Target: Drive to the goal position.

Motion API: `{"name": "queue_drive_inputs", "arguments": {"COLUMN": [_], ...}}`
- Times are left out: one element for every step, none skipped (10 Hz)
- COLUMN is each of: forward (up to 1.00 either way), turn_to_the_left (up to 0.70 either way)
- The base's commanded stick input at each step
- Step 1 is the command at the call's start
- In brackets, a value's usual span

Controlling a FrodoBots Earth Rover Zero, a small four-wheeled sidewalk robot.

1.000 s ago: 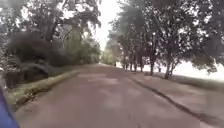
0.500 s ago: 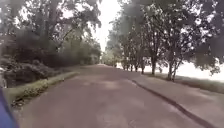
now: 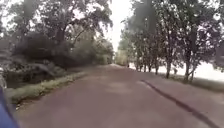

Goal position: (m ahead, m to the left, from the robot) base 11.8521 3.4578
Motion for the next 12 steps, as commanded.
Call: {"name": "queue_drive_inputs", "arguments": {"forward": [0.70,0.70,0.70,0.70,0.70,0.70,0.70,0.70,0.70,0.70,0.70,0.70], "turn_to_the_left": [-0.01,-0.01,-0.01,-0.01,-0.01,-0.01,-0.01,-0.01,-0.01,0.01,0.01,0.01]}}
